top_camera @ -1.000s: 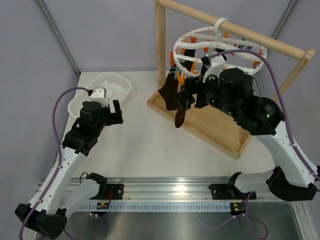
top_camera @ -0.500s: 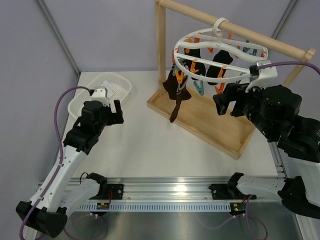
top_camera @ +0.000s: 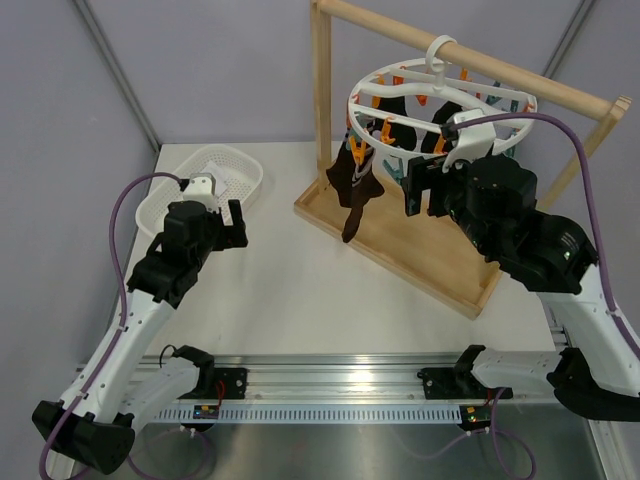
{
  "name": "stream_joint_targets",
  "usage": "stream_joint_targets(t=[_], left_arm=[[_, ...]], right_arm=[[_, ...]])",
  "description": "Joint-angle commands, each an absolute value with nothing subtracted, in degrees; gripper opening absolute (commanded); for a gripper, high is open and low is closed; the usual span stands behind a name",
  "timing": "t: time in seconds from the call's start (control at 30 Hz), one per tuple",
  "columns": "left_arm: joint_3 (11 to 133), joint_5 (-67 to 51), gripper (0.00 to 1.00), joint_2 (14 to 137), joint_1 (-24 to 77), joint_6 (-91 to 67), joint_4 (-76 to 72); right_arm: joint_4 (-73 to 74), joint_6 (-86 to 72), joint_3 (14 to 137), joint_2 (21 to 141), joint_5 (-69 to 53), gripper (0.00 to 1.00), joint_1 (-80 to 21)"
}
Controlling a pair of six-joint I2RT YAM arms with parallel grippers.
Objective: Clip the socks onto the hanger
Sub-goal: Open the clamp at the hanger.
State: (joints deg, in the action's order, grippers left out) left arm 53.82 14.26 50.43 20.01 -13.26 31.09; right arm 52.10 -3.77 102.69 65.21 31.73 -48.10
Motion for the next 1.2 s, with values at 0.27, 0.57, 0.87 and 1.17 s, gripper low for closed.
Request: stream_joint_targets(t=[0.27,0.57,0.87,1.17], left_arm=[[53.2,15.3,0.99,50.5,20.0,-12.0,28.7],[53.2,15.5,0.99,50.7,20.0,-12.0,28.6],[53.3,15.2,0.99,51.2,20.0,-12.0,28.7],[53.3,14.8,0.99,51.2,20.0,-12.0,28.8]], right_arm=[[43.6,1.5,101.5,67.7,24.3,0.82,-48.3],[40.3,-2.4,101.1,70.0,19.1,0.8,-48.3],[41.6,-6.7,100.4,69.5,18.9,0.79,-48.3],[48.1,-8.8,99.8,64.4,25.1,0.8,-48.3]])
